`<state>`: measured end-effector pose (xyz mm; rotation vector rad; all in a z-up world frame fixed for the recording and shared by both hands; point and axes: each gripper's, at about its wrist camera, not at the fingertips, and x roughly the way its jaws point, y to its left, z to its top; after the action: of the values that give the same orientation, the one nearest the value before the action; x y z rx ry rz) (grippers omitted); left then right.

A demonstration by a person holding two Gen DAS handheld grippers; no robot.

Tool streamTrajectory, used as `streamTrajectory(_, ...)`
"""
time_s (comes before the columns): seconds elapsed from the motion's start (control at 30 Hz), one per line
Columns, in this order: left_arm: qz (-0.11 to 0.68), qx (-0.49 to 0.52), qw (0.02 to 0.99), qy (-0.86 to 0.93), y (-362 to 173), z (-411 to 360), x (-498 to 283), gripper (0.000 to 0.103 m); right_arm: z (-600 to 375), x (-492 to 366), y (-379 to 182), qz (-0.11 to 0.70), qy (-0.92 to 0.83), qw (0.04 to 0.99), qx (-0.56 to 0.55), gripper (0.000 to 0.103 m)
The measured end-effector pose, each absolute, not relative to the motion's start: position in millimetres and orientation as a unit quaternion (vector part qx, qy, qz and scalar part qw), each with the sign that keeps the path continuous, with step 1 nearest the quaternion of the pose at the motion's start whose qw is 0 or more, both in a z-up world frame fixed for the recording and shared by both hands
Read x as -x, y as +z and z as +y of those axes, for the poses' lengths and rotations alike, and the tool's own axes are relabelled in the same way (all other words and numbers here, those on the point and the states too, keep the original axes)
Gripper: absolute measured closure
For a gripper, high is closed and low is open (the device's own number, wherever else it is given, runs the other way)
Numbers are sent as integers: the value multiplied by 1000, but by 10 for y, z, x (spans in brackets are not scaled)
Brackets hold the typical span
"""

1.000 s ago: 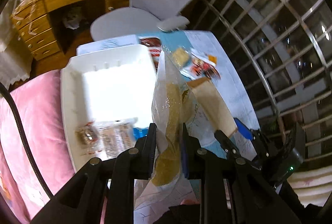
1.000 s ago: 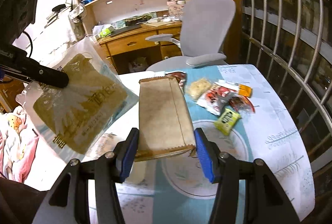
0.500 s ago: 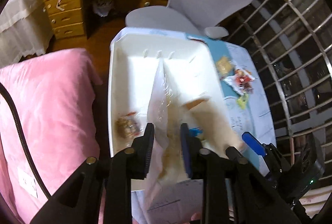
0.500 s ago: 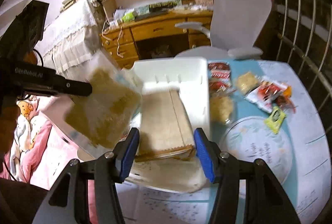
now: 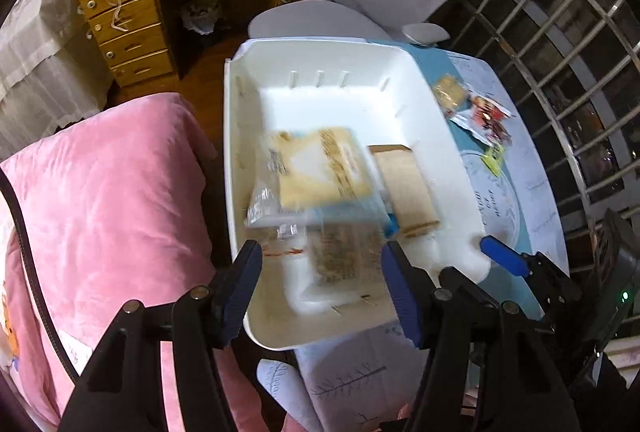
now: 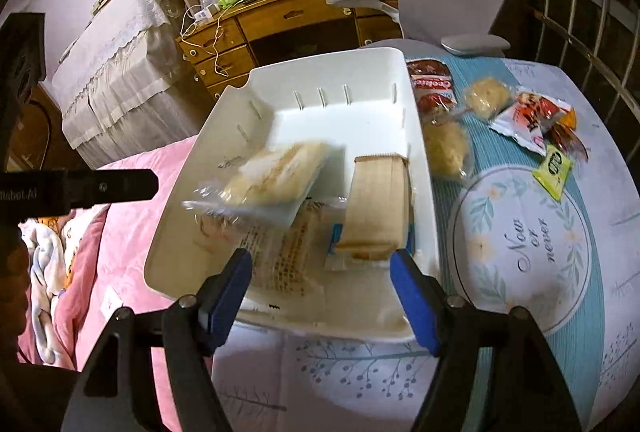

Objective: Organize snacks
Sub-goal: 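Move both grippers back from the tray toward the snack pile, then grasp the red-and-white printed bread bag with the left gripper while the right gripper grasps the green packet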

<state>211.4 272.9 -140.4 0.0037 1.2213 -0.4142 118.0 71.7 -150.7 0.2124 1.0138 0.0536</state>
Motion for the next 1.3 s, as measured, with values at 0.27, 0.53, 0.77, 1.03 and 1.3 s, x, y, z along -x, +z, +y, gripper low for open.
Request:
streamTrajectory(0.27,569,-20,790,-227,-1408,2358,-1780,41,449,-960,-1476,493,9,861,-127,31)
streamTrajectory(0.53,574,-41,779,-250,-1361,1826,-1570,41,29,-687,-1473,508,-24,848,-149,31)
streamTrajectory(0.77,561,-50,785,-259,-1191,1339,-1569,39,-461,-619,-1424,510,-44,843,-163,30)
streamTrajectory(1.03,543,-55,794,-268,-950,705,-1688,39,-1059,-695,-1343,497,-36,847,-183,30)
streamTrajectory(1.3,535,-70,801,-259,-858,58,-1932,39,-1609,-908,-1385,496,-27,847,-190,30)
